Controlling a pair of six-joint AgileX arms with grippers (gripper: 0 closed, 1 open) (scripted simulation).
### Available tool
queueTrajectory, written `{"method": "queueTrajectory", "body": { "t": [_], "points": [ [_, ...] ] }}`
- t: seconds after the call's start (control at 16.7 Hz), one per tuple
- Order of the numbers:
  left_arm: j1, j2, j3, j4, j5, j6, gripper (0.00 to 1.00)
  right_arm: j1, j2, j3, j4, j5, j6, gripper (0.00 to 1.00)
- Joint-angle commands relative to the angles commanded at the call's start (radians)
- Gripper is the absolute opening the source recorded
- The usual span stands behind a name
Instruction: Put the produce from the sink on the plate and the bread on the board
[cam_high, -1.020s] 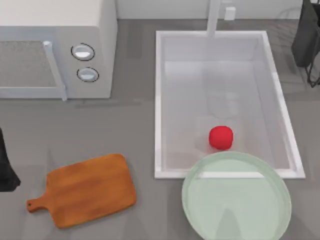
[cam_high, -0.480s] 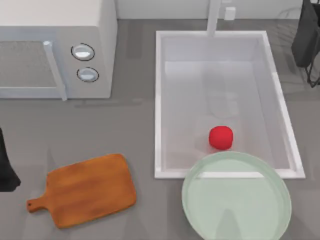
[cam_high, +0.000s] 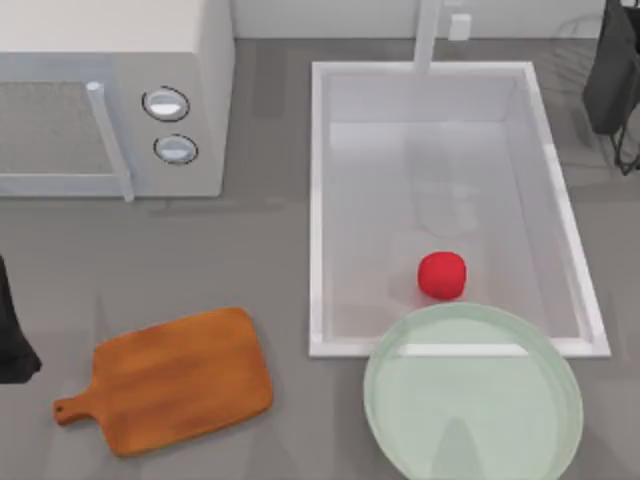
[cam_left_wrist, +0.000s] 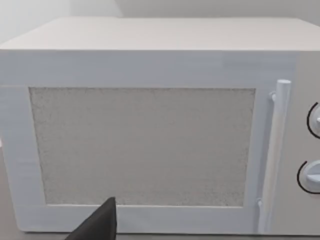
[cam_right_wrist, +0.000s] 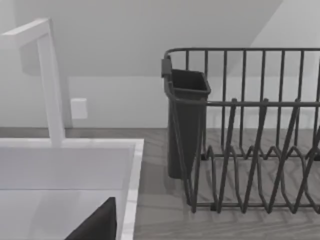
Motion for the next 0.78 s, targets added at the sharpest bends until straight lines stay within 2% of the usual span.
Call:
{"method": "queueTrajectory", "body": {
  "t": [0.36,0.78],
  "points": [
    [0.000,0.000,0.000,0.000,0.000,0.000,1.00,0.028,0.146,0.123,-0.074,0.001,0.028,1.00],
    [0.000,0.000,0.000,0.000,0.000,0.000,1.00,0.129,0.682,0.569,-0.347,0.002,0.133,1.00]
  ]
}}
